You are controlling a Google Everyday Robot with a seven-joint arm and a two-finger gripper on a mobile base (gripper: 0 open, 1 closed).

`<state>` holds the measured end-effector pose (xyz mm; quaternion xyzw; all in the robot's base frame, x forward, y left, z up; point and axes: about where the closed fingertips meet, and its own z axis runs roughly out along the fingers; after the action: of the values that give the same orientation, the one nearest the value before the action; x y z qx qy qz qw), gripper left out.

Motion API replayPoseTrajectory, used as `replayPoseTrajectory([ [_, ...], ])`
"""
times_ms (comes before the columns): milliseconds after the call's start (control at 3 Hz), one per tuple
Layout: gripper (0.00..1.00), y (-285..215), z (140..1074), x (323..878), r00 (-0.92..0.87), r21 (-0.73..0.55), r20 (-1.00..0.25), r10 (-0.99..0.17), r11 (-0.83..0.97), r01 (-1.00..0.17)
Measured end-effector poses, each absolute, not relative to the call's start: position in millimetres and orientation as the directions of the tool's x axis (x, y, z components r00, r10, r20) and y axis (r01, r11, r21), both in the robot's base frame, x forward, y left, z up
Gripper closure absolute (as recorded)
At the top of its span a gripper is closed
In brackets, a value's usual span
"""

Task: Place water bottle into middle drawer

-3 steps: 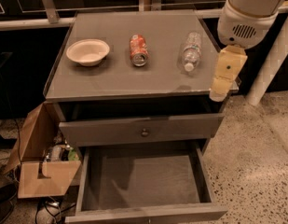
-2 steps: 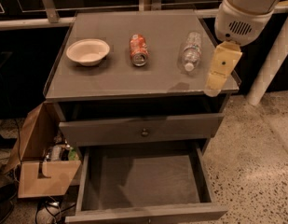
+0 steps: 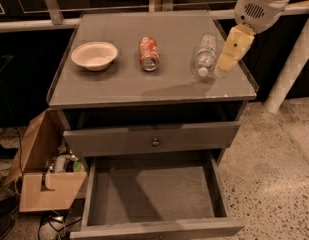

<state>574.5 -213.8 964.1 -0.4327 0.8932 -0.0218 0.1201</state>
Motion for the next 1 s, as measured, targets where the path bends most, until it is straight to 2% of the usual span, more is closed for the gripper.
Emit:
replayPoseTrajectory([
  [333, 0.00, -235, 956, 609, -0.668, -0.130, -0.232, -0.707, 0.703, -0.699],
  [1000, 0.00, -236, 948, 627, -0.712, -0.107, -0.230, -0.664, 0.744, -0.659],
])
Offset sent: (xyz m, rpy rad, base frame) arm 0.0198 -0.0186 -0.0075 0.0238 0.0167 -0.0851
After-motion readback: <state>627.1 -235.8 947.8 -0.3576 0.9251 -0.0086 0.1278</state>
